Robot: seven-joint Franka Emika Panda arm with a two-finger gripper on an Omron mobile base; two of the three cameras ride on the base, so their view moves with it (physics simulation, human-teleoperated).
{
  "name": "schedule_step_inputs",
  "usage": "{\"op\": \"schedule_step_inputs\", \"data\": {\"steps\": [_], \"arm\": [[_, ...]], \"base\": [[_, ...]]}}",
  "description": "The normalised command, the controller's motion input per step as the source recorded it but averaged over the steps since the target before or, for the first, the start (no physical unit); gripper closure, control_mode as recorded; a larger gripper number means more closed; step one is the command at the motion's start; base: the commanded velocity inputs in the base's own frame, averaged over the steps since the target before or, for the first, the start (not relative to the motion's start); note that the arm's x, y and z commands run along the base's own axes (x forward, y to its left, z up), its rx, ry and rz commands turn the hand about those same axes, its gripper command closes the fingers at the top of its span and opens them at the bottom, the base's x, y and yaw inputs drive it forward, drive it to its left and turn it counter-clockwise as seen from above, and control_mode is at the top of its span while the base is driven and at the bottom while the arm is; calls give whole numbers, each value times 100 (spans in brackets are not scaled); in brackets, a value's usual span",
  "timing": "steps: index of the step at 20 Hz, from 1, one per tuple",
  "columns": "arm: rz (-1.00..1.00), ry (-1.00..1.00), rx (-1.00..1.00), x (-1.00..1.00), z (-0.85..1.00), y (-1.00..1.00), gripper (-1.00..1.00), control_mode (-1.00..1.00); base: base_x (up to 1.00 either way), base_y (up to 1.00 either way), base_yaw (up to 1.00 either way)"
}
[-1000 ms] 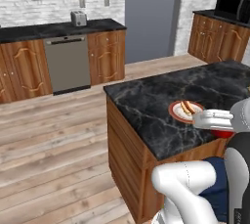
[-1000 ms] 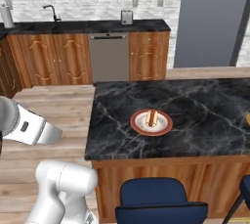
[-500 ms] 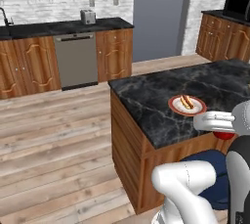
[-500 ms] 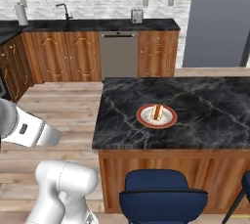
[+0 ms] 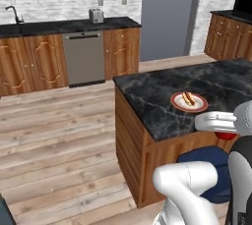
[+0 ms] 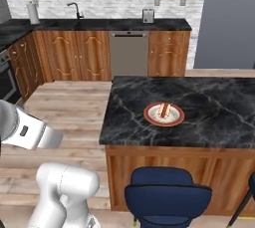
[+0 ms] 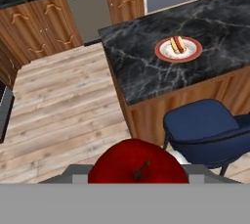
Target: Pick up the apple and kiwi from the fridge and place one fruit on each plate on the dining counter.
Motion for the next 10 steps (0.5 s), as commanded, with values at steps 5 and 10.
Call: {"op": "schedule_step_inputs", "data": {"steps": [5,10], "arm": [[0,0,0,0,0,0,100,100],[0,0,0,0,0,0,100,100]], "base": [[-100,-11,5],[-100,-1,11]]}}
